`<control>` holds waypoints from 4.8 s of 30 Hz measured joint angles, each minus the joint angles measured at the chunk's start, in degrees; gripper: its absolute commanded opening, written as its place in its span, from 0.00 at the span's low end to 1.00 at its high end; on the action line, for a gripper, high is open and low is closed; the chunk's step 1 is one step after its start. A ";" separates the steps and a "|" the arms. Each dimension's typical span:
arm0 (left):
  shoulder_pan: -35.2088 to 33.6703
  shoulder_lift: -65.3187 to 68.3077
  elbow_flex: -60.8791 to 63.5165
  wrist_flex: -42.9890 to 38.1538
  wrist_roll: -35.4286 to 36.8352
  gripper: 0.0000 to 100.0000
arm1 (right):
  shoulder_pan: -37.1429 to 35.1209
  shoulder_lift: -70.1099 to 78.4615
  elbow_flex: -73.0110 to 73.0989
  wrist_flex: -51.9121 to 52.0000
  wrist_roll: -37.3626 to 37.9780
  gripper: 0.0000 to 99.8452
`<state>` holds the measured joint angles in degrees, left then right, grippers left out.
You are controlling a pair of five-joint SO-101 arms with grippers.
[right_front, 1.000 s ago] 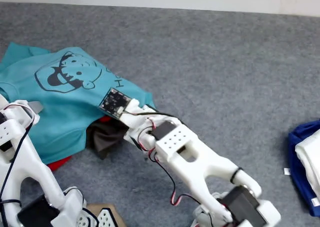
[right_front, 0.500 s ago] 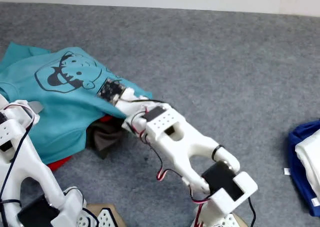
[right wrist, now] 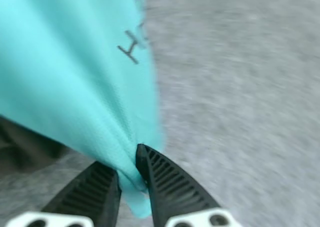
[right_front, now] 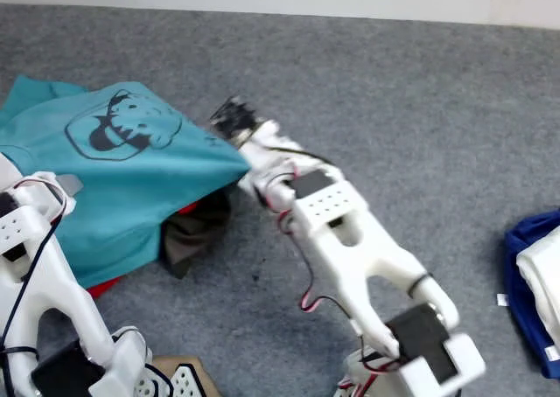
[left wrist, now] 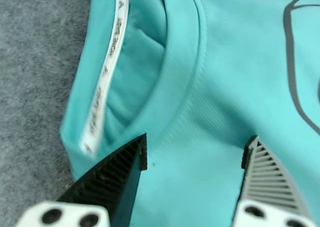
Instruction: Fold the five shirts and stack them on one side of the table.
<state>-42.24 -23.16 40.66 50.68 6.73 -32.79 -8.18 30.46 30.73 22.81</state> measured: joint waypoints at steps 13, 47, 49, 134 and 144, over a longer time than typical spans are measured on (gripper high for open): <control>4.84 0.00 0.00 0.00 0.00 0.31 | 21.19 -20.04 6.86 0.00 -10.29 0.01; 22.24 7.30 13.19 -29.89 0.00 0.17 | 29.10 -24.88 7.56 3.34 -20.75 0.22; 22.24 11.78 13.01 -32.53 0.00 0.03 | 29.10 -24.88 7.56 3.34 -20.75 0.22; 12.84 35.25 -13.27 -19.96 4.66 0.04 | 24.35 -24.97 9.05 3.34 -19.52 0.22; -3.87 35.25 -13.63 -20.40 4.66 0.01 | 24.35 -24.97 9.05 3.34 -19.52 0.22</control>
<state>-46.11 12.09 27.03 30.29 11.38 -8.44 -33.14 39.52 34.07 3.30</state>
